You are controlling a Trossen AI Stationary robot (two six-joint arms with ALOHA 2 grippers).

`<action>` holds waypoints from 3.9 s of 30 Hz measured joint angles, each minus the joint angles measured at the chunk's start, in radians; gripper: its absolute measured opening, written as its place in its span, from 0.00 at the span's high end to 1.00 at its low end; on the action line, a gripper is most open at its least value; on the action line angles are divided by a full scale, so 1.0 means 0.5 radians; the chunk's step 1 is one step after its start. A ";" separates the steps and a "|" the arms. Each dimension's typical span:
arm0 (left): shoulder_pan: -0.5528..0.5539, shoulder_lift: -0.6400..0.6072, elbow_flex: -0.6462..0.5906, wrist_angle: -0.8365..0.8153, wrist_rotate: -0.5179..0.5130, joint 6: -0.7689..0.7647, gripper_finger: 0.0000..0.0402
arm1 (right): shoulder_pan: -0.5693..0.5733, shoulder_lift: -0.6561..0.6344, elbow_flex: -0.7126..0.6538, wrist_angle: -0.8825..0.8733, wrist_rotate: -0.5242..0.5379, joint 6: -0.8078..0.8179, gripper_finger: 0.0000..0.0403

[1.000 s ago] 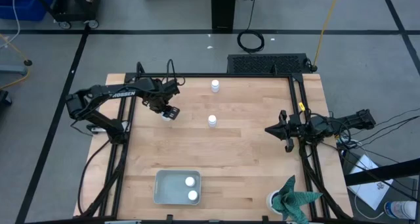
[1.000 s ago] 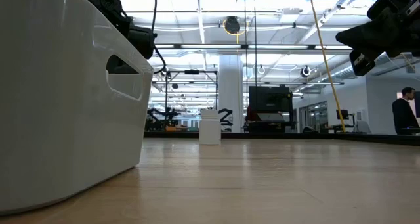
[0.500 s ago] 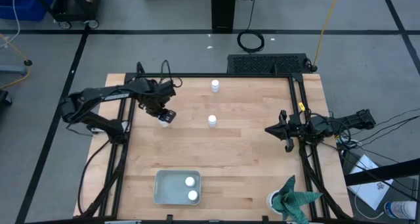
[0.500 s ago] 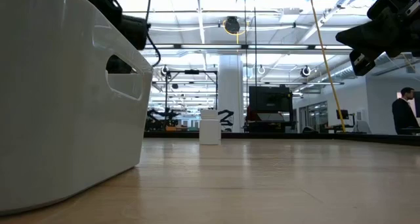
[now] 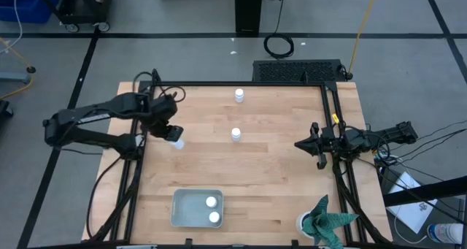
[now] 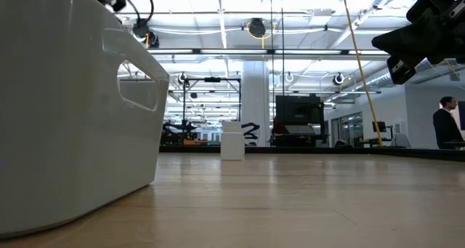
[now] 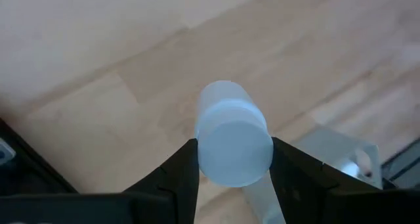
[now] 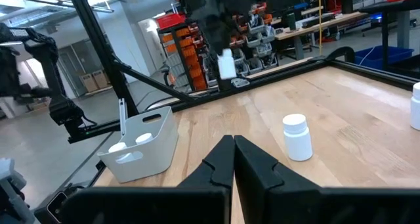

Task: Pick and place pill bottles into a basket
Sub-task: Put the white medicine bottle into the gray bin

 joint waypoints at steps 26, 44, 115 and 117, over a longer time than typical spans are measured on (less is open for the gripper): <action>-1.231 0.877 1.191 -0.273 -0.455 -0.991 0.59 | 0.001 0.001 0.000 0.000 0.000 0.000 0.99; -1.755 1.315 1.315 -0.066 -0.642 -1.833 0.59 | 0.000 0.001 0.000 0.000 0.000 0.000 0.99; -1.695 1.817 1.309 -0.049 -0.449 -1.732 0.65 | 0.000 0.001 0.000 0.000 0.001 0.000 0.99; -1.694 1.749 1.309 -0.050 -0.508 -1.765 0.65 | 0.001 0.001 0.000 0.000 0.001 0.001 0.99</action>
